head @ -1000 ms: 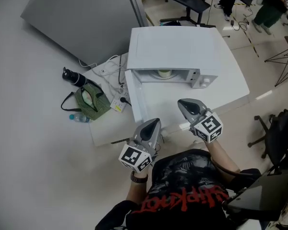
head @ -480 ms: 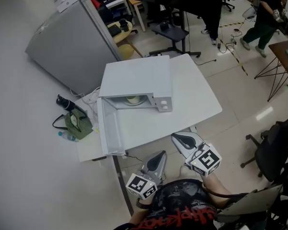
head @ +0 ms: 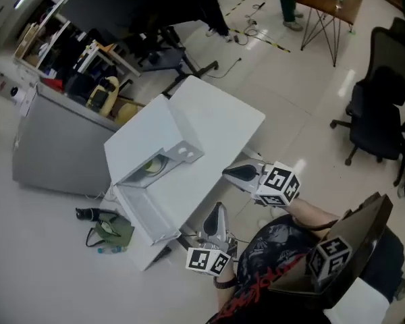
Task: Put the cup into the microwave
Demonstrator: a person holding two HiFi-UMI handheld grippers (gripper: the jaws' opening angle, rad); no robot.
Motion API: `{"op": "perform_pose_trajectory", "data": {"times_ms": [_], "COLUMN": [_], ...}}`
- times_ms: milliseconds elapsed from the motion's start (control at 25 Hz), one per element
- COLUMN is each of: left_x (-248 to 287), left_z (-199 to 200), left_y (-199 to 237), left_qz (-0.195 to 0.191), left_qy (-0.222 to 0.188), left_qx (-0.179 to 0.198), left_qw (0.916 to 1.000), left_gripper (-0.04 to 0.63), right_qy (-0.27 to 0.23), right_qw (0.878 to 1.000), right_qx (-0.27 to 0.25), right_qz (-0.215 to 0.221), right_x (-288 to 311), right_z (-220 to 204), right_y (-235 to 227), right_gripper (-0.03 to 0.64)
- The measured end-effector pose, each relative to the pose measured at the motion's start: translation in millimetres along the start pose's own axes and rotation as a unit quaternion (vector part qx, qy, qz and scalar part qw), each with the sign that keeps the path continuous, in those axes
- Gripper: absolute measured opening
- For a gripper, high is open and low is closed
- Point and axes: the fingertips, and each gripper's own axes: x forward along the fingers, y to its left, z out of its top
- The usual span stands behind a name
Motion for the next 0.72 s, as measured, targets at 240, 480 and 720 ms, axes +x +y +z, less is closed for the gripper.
{"op": "perform_pose_trajectory", "data": {"times_ms": [240,480,720], "left_x": [-13.5,-28.4,-35.5], "left_z": [8.0,1.9,-9.6], "left_y": [-8.2,-0.2,9.8], "left_qz": [-0.039,-0.040,-0.042], "left_qy": [0.008,0.006,0.001], "left_qx": [0.001,-0.007,-0.018], "left_qw": [0.9992,0.9991,0.9990], "left_gripper": [0.002,0.002,0.002], "right_qy": [-0.015,-0.009,0.005], "right_qw": [1.000,1.000,1.000], "right_qx": [-0.002,-0.006,-0.010], "right_qz": [-0.008,-0.016,-0.020], "right_x": [4.9,1.2,0.3], "right_z": [18.4,17.9,14.4], "right_y": [30.8,39.2,42.2], "right_gripper": [0.002,0.001,0.001]}}
